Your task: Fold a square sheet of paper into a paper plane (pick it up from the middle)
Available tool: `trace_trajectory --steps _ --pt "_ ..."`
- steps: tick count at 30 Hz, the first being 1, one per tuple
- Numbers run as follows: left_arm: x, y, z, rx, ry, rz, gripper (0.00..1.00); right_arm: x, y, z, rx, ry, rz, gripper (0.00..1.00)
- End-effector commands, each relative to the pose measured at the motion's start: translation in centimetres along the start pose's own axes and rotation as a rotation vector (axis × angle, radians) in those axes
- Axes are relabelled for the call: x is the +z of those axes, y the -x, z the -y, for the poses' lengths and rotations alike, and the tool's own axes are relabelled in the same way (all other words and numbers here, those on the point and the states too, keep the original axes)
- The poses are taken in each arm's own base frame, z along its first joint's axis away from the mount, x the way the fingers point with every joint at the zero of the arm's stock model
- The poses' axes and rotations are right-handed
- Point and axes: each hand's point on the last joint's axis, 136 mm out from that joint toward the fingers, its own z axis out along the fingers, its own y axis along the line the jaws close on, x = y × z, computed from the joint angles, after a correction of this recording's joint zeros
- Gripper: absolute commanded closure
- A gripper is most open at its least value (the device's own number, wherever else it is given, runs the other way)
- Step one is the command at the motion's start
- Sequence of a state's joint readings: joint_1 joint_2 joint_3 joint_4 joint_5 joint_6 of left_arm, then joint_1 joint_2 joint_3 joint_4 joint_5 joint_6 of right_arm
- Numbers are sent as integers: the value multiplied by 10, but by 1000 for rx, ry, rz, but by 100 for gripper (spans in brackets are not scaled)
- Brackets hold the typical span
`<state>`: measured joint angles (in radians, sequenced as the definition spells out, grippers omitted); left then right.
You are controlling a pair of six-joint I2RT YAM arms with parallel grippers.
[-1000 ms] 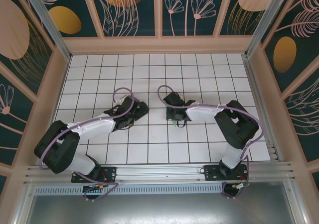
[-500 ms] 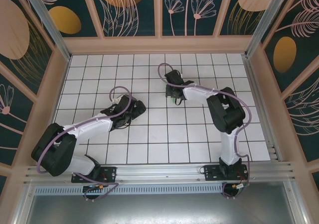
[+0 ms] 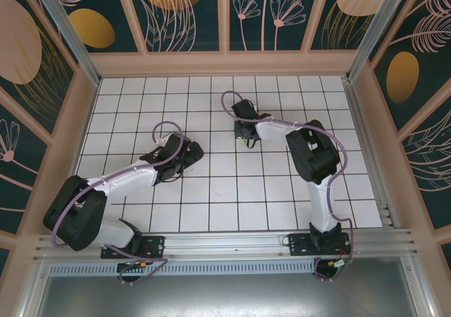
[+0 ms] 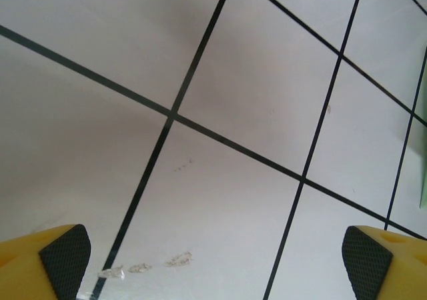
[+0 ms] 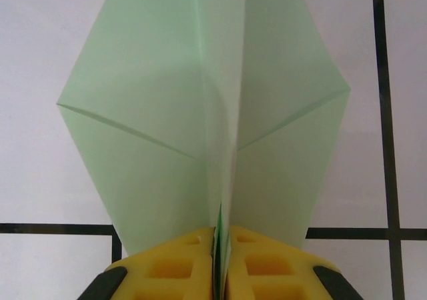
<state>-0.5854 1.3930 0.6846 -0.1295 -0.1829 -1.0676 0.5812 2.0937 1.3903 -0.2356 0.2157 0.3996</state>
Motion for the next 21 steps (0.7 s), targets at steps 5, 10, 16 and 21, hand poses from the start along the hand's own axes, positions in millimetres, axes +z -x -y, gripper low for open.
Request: trace_trajectory --steps 5,10,16,21 --pt "-29 61 18 83 36 168 1 -48 45 -5 54 20 76 72" --pt "-57 108 31 122 61 311 1 -99 80 -1 99 28 188 58" --pt "-89 154 15 175 144 491 1 -164 111 55 183 -60 397 38" --pt "-114 175 -26 231 252 700 2 -202 102 146 271 -226 577 16"
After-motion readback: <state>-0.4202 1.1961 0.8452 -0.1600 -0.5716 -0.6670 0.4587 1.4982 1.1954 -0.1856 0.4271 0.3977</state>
